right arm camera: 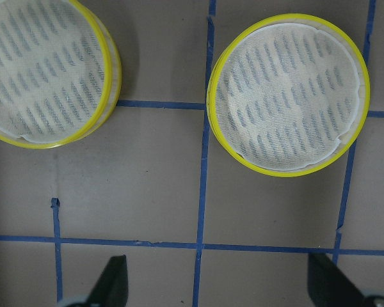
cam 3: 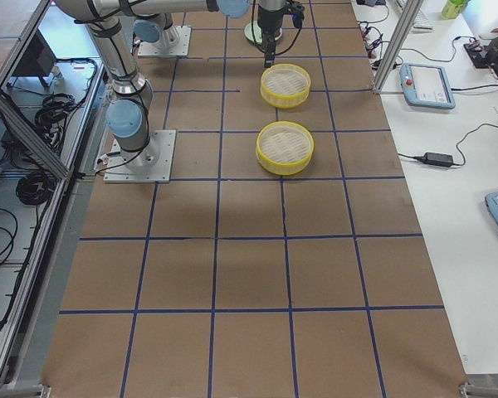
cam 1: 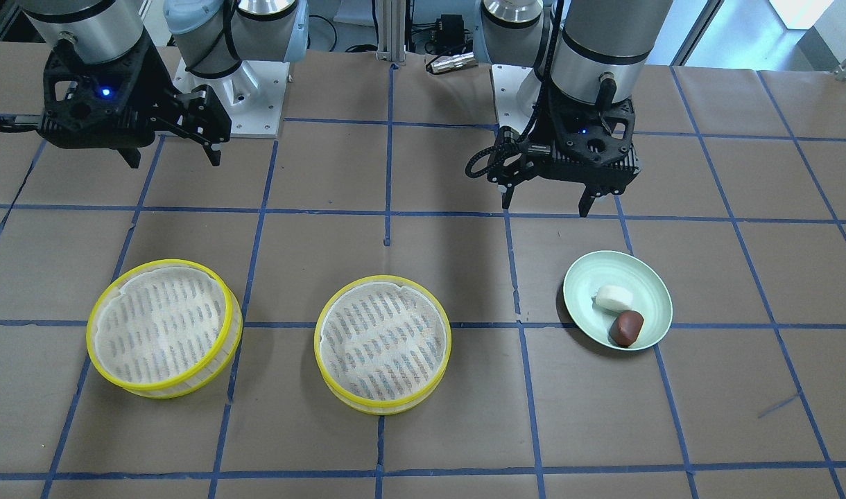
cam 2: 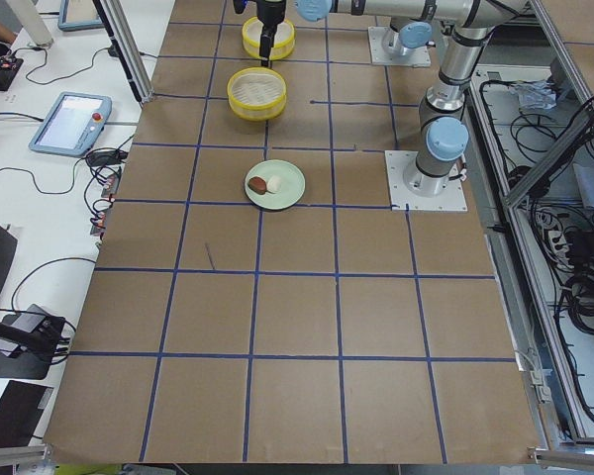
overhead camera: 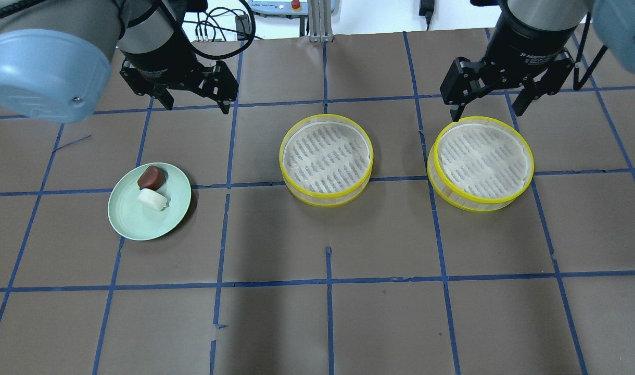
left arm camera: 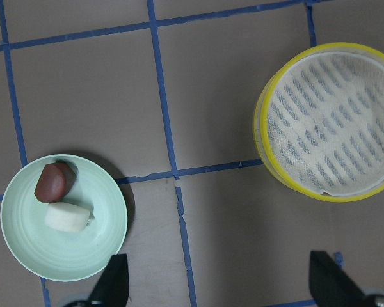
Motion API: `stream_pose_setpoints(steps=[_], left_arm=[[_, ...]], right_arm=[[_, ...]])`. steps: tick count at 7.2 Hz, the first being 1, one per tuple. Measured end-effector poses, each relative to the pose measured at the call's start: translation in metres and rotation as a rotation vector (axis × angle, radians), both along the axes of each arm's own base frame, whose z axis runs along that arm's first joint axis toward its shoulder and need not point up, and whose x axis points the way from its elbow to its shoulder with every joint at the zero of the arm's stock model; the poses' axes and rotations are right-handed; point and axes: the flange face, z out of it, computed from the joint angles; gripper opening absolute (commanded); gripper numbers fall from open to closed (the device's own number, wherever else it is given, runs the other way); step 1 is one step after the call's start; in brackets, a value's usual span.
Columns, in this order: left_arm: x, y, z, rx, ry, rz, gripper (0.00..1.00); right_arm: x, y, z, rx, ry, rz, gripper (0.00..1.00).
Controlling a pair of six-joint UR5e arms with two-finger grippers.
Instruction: Stack buns with steamer
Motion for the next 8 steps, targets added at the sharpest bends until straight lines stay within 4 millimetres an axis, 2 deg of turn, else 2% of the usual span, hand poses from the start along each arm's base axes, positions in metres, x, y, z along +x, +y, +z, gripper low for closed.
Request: stream_pose_setpoints(steps=[4,5,6,7,8], left_arm=[[0.002,0.0,-0.001,0.004,-0.003,-0.003,1.0],[0.009,-0.001,-0.003,0.016,-0.007,0.005,1.0],[0.03,-0.004,-0.007,0.044,-0.011,0.028,1.0],[0.064,-0.008,-0.017,0.088,-0.016,0.032,1.0],[0.104,-0.009,-0.035,0.143,-0.018,0.006,1.0]], right_arm=[[-0.013,-0.003,-0.005,0.021,0.017,-0.093,1.0],[-0.033,-0.019,-0.018,0.028,0.036,-0.119,1.0],[-0.067,-0.048,-0.041,0.026,0.05,-0.152,0.99],[-0.104,-0.076,-0.068,0.018,0.054,-0.164,0.98],[-0.138,-0.099,-0.096,0.011,0.055,-0.15,0.97]])
